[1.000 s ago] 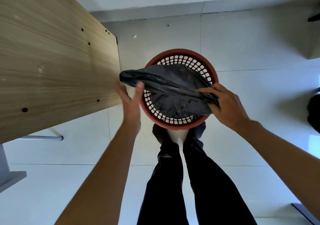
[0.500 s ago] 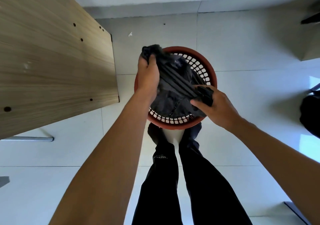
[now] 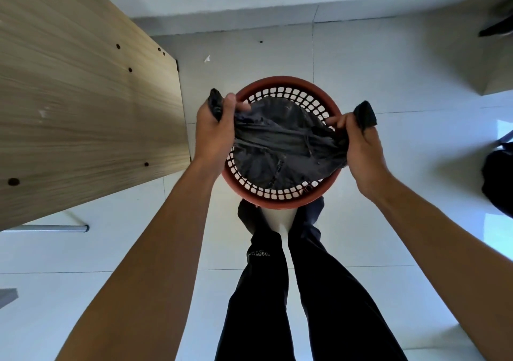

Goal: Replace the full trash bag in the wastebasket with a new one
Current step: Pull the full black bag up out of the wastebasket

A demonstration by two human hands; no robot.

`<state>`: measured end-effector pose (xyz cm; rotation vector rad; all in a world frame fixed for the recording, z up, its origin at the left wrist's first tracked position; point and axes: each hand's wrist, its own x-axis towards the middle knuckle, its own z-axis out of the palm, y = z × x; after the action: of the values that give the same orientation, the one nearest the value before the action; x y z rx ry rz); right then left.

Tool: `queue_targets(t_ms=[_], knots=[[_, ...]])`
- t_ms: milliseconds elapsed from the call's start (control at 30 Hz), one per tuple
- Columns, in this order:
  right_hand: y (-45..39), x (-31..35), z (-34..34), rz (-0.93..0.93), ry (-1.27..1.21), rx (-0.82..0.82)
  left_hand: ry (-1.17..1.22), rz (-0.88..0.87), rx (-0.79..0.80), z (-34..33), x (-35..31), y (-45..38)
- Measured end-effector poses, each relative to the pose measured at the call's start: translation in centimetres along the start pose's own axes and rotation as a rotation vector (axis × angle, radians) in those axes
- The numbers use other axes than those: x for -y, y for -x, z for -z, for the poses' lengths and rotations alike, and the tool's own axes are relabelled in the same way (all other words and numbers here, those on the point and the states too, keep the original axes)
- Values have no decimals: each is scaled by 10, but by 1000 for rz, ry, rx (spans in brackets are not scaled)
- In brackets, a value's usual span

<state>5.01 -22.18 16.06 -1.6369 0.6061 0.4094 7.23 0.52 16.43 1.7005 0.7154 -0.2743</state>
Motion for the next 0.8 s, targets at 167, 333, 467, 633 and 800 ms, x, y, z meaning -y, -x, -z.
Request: queue_targets(t_ms=[167, 333, 467, 633, 800], knots=[[-12, 12, -13, -21, 54, 42, -411, -72, 313, -8, 15, 2], [-12, 7, -9, -92, 606, 67, -782, -255, 254, 20, 29, -6], [-10, 4, -13, -57, 914, 106, -665, -269, 169, 22, 30, -6], [-8, -8, -27, 70, 1318, 105, -201, 11, 60, -5, 13, 8], [-6, -17, -31, 390, 1181, 96, -129, 38, 42, -24, 20, 11]])
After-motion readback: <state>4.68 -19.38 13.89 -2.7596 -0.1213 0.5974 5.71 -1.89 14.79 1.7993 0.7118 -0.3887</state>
